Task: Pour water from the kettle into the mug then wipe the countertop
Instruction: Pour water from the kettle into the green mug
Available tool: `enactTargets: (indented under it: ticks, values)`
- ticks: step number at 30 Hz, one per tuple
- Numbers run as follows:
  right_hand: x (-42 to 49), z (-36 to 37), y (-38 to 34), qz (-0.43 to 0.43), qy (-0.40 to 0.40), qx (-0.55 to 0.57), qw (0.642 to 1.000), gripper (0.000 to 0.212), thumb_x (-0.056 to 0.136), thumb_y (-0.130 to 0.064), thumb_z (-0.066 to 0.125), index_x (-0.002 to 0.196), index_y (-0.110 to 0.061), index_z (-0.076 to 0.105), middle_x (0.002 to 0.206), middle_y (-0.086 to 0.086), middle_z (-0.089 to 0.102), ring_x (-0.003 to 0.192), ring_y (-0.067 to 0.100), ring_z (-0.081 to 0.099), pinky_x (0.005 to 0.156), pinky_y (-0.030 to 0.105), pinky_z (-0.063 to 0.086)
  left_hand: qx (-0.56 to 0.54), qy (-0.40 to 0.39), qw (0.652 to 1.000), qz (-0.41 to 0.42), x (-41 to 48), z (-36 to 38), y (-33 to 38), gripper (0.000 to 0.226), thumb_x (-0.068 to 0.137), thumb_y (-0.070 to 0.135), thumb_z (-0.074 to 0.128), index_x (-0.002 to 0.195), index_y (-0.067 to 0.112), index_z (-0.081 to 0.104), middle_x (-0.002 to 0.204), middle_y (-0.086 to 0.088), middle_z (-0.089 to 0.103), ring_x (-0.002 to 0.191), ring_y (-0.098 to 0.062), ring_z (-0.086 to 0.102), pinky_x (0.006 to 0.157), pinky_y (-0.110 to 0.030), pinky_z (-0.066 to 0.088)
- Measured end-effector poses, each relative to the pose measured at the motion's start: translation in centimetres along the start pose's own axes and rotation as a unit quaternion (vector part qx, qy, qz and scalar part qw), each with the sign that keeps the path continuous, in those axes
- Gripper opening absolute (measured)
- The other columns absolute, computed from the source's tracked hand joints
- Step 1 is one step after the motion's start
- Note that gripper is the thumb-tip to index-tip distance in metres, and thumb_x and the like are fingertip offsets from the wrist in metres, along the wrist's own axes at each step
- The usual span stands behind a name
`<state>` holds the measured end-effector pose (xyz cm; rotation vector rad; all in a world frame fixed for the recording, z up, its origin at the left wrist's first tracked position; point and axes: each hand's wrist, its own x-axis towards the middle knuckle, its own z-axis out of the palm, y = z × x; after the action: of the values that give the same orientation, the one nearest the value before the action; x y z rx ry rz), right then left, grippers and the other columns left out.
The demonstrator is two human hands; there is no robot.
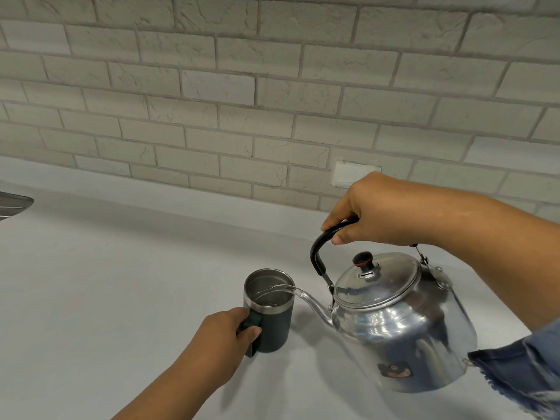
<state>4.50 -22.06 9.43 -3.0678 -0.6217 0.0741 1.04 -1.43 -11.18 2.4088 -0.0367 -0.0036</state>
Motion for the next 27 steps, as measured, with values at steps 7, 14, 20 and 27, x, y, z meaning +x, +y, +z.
enactTargets:
  ticks: [7,14,20,27]
  values:
    - [-0.1,-0.3,-0.2,-0.003,-0.007,-0.013,1.0,0.028,0.084,-0.04,0.066,0.111,-0.039,0.067,0.076,-0.022,0.047,0.077,0.005,0.053,0.072,0.022,0.047,-0.003,-0.006,1.0,0.001,-0.2,-0.1,0.1,0.017,0.094,0.031,0.05,0.103,0.021,0.059,0.071,0.013,0.05,0.061,-0.005,0.047,0.053,-0.013,0.035]
    - [-0.2,-0.7,-0.4,-0.006,-0.014,-0.02,1.0,0.029,0.084,-0.041,0.064,0.112,-0.039,0.066,0.077,-0.021,0.047,0.083,0.007,0.054,0.076,0.023,0.048,0.0,-0.014,1.0,0.001,-0.4,-0.4,0.2,0.009,0.094,0.03,0.05,0.085,0.029,0.05,0.066,0.015,0.05,0.059,-0.003,0.047,0.05,-0.014,0.033]
    - [-0.3,-0.9,-0.6,-0.009,-0.017,-0.027,0.999,0.029,0.084,-0.042,0.064,0.112,-0.039,0.067,0.08,-0.018,0.048,0.091,0.012,0.058,0.083,0.028,0.051,-0.001,-0.018,1.0,-0.002,-0.4,-0.3,0.2,0.006,0.094,0.032,0.05,0.088,0.029,0.05,0.068,0.016,0.051,0.062,-0.002,0.049,0.052,-0.013,0.034]
    - [-0.1,-1.1,-0.7,-0.011,-0.025,-0.04,0.999,0.028,0.084,-0.043,0.064,0.111,-0.039,0.067,0.076,-0.023,0.045,0.091,0.012,0.059,0.082,0.032,0.053,0.008,-0.016,1.0,0.003,-0.4,-0.3,0.3,0.007,0.094,0.032,0.049,0.089,0.028,0.049,0.067,0.017,0.048,0.06,-0.002,0.047,0.051,-0.013,0.033]
